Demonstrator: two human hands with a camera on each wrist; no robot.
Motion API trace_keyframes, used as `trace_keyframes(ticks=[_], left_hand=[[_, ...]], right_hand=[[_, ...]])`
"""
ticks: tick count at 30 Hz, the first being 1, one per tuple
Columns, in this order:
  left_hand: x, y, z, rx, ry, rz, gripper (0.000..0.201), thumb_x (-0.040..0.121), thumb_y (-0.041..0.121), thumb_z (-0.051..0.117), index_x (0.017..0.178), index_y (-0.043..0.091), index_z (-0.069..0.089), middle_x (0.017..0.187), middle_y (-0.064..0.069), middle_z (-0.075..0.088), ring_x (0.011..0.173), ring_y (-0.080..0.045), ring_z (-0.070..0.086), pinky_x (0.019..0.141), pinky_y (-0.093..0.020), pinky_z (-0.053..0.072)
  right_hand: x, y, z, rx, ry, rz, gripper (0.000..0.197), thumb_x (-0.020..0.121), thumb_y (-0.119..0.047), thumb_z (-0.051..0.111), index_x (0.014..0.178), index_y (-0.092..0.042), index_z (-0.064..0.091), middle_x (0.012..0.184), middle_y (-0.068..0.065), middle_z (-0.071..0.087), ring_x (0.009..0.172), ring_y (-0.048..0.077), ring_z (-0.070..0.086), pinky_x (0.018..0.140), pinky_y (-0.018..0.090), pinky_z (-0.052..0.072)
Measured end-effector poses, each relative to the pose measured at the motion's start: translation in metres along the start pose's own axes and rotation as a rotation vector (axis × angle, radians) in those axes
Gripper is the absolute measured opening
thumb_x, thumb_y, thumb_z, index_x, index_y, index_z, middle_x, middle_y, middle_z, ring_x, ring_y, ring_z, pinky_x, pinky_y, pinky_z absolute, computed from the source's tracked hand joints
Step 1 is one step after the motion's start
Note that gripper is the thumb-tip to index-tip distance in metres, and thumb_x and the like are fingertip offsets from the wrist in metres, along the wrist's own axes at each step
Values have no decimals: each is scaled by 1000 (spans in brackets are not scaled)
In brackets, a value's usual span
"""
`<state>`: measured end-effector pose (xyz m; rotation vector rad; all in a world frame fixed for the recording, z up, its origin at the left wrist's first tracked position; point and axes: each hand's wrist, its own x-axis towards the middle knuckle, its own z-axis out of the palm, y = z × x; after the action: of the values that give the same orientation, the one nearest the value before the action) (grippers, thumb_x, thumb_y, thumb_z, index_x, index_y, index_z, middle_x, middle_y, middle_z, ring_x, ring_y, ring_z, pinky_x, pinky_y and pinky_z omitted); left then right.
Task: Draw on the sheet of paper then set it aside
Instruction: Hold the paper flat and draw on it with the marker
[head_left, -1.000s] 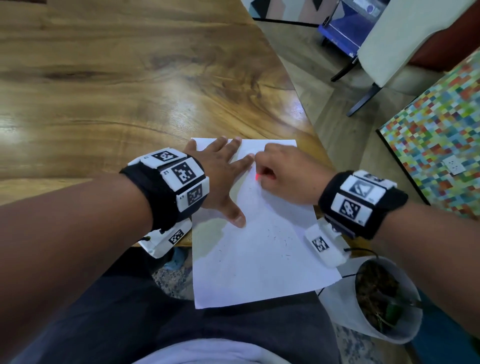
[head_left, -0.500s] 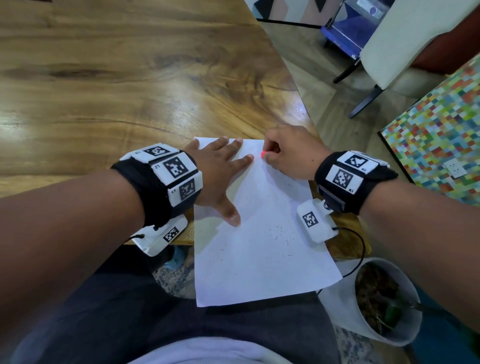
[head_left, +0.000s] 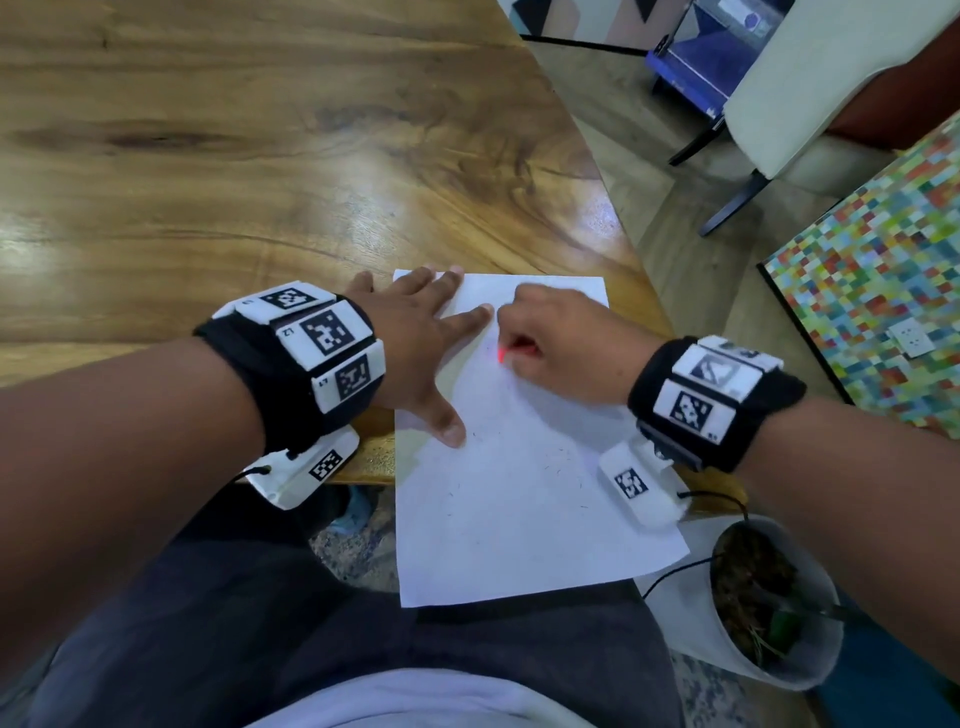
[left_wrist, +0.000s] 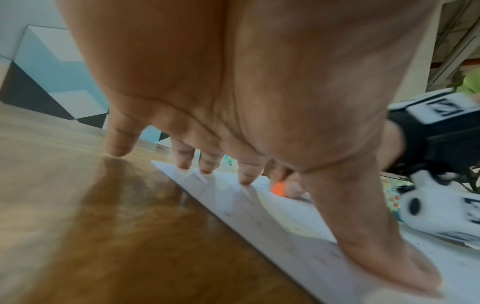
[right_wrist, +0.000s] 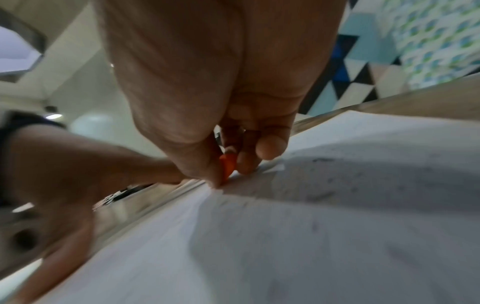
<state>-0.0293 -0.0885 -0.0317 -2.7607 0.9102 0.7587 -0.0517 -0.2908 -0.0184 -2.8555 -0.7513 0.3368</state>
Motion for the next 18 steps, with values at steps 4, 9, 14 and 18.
trace_keyframes(ticks=[4,9,14,18], left_hand=[[-1,1,-2,20,-3,-12,136,57,94,61,157,42,-16,167,-2,-25,156,-26,-14,118,-64,17],[-1,2,-2,2,-7,-17,137,58,92,63,158,42,-16,167,-1,-26,155,-25,-16,118,-65,16],[1,1,1,2,1,-11,138,56,94,63,158,42,-16,167,-2,-26,155,-25,-16,118,-66,17],[0,1,0,4,7,-9,137,56,94,62,157,42,-15,167,-2,-25,155,-26,-15,117,-65,19]], right_hand=[[22,27,-10,-25,91,214,6,89,-27,55,87,-26,61,95,-8,51,91,16,53,81,31,41],[11,19,-3,-26,73,121,7,88,-23,54,85,-20,60,92,-5,50,86,17,53,69,25,43],[-7,9,4,18,-19,-53,5,86,-20,58,83,-18,62,87,-5,50,80,18,53,73,34,47],[14,24,-4,-57,77,95,7,89,-24,55,85,-21,61,93,-6,47,87,19,53,78,34,45]])
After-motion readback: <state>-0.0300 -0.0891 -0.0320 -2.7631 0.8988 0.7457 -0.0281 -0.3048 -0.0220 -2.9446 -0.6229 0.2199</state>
